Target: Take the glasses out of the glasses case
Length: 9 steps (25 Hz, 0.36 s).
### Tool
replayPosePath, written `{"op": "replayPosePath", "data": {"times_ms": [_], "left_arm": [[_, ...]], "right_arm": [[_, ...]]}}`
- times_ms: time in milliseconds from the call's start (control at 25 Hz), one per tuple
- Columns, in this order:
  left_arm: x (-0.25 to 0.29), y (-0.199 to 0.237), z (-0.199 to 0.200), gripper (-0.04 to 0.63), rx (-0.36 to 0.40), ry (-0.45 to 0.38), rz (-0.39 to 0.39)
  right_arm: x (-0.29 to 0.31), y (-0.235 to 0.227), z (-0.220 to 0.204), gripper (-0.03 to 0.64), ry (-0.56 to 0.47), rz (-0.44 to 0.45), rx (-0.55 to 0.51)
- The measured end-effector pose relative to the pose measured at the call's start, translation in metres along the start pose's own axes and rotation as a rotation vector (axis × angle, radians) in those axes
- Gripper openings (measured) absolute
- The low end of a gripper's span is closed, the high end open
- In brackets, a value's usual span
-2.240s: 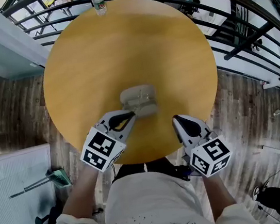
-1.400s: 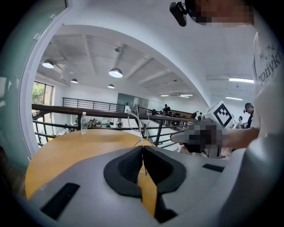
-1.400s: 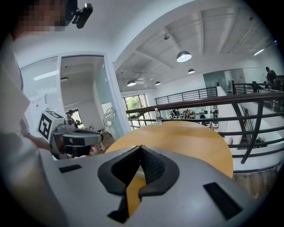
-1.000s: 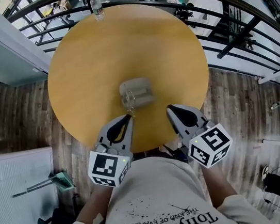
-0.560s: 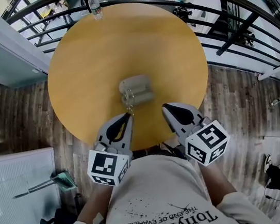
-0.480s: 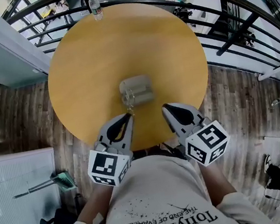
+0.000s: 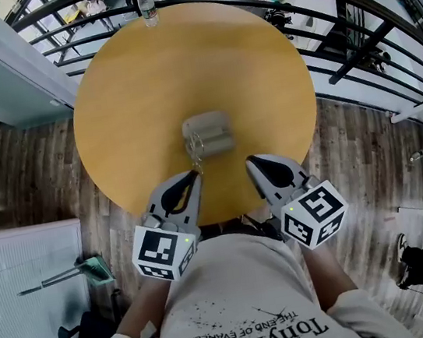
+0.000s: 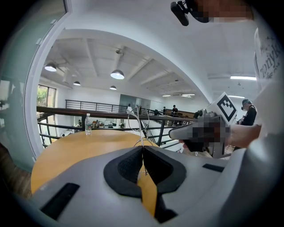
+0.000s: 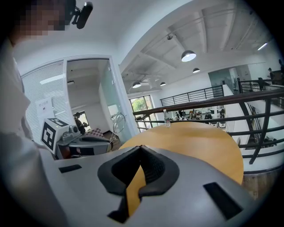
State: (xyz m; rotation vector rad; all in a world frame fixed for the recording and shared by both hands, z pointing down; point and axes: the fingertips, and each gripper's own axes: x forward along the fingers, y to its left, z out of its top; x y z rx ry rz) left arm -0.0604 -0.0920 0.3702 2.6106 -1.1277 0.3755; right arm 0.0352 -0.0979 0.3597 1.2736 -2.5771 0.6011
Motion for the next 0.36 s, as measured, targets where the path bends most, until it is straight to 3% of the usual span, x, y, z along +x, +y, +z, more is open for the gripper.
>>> {"op": "replayPosePath", "data": {"times_ms": [360], "left_arm": [[0.0018, -0.0003, -0.0024, 0.032, -0.001, 0.006, -0.01]], "right_arm": [[0.0041, 0.0011, 0.0013, 0.018, -0.003, 0.007, -0.007]]}}
